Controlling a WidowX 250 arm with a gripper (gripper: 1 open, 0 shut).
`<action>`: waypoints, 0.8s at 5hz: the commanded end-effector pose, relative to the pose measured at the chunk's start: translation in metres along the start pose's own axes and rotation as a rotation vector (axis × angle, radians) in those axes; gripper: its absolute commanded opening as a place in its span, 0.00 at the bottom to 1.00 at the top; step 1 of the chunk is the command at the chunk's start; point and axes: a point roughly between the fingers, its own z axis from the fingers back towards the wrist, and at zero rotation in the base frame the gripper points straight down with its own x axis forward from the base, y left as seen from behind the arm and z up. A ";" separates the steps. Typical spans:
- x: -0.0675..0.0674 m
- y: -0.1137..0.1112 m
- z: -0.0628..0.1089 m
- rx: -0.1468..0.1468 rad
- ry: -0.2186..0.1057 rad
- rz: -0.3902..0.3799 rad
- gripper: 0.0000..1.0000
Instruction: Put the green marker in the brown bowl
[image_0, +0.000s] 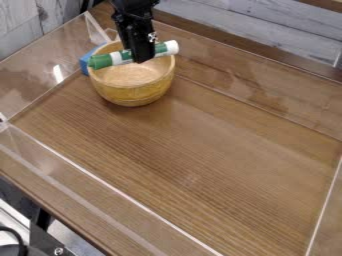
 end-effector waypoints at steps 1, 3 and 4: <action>0.006 0.010 0.016 0.057 -0.045 -0.002 0.00; 0.009 0.017 0.012 0.070 -0.051 0.000 0.00; 0.009 0.020 0.012 0.075 -0.054 0.001 0.00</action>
